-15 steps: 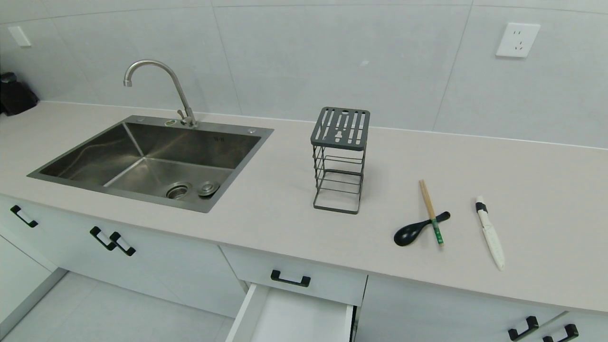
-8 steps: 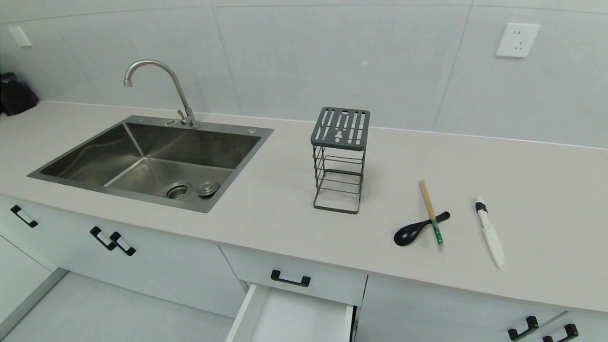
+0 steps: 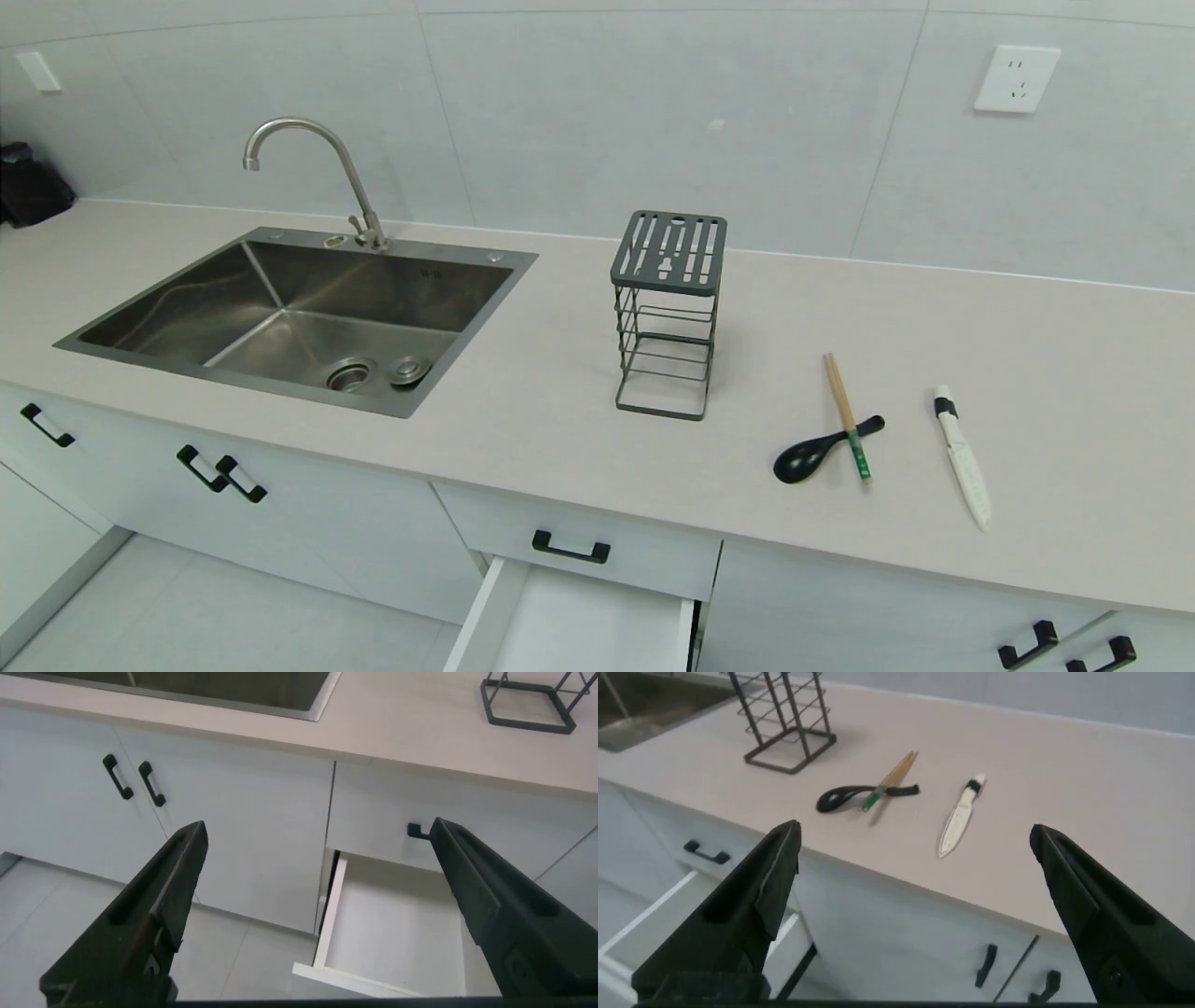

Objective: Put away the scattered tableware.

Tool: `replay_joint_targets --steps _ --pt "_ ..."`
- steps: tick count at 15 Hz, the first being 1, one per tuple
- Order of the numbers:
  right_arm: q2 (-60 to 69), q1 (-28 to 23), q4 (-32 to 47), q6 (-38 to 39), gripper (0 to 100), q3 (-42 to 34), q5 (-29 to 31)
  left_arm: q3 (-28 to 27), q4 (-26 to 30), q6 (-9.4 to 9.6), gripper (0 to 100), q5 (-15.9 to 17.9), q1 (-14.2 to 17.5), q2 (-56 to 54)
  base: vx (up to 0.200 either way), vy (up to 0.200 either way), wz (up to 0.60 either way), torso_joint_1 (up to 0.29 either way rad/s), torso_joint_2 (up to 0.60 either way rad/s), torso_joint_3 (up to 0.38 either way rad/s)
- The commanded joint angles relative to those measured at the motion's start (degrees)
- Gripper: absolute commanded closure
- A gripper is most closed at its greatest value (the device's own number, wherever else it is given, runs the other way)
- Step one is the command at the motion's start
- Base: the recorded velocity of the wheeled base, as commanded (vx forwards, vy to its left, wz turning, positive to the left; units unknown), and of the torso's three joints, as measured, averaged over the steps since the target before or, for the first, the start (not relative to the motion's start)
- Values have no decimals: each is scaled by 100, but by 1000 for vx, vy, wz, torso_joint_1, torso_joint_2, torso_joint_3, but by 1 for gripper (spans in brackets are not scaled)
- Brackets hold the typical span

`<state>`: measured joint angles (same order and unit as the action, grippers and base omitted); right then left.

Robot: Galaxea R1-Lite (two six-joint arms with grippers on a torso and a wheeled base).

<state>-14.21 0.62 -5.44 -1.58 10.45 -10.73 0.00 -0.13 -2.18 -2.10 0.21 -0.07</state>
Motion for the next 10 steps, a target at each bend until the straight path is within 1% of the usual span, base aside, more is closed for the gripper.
replay_joint_targets --steps 1,2,3,6,10 --pt "-2762 404 289 -88 0 1320 -184 0 -4 -2 0 -1 6 7 0 0 0 0 0 0" --pt "-3237 448 262 -193 0 1416 -193 0 -4 -2 0 -1 6 7 0 0 0 0 0 0" --pt "-3448 448 219 -255 0 1425 -193 0 -4 -2 0 -1 -3 7 0 0 0 0 0 0" --pt "-4291 456 -203 -676 0 1478 -184 0 -4 -2 0 -1 -3 7 0 0 0 0 0 0" --pt "-5118 465 -432 -747 0 1873 -184 0 -4 -2 0 -1 6 7 0 0 0 0 0 0"
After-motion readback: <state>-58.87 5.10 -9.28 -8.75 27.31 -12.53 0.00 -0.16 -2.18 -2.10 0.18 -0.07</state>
